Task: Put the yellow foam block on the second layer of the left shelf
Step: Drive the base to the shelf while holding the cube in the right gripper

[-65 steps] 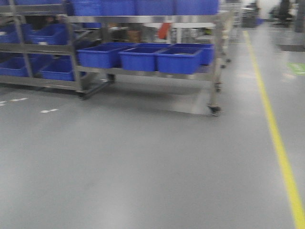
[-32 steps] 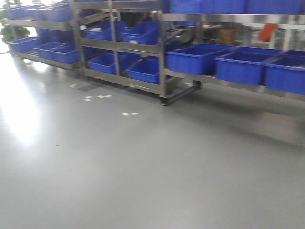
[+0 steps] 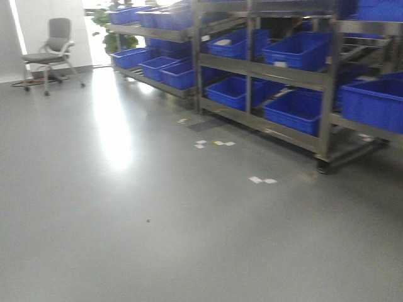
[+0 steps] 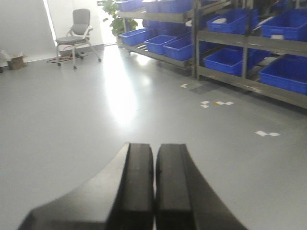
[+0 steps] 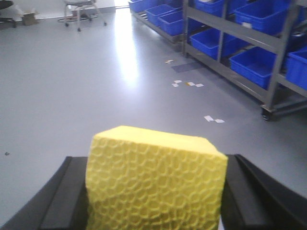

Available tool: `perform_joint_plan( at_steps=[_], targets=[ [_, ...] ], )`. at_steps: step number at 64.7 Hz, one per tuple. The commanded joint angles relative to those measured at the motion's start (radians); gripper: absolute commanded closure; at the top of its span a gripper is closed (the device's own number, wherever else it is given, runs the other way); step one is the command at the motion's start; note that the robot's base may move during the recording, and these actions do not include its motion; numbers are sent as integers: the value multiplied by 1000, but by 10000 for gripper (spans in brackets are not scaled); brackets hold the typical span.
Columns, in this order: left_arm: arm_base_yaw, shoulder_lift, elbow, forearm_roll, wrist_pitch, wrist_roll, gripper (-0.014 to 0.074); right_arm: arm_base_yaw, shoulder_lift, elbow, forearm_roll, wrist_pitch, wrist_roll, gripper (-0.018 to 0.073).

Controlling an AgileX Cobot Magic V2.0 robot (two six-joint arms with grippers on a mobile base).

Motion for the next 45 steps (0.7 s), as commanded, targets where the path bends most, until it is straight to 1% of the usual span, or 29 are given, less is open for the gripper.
perform_joint_plan(
  at_steps=[1,15,45],
  targets=[
    [2,-14,26,1,-90,-4,460,1,17,-29,-4,-87,-7,282],
    [25,-14,26,1,-86,-4,460,10,42,-28,-5,-87,-7,282],
    [25,-14,26,1,-86,-4,460,10,53,-27,-5,-87,-7,282]
  ],
)
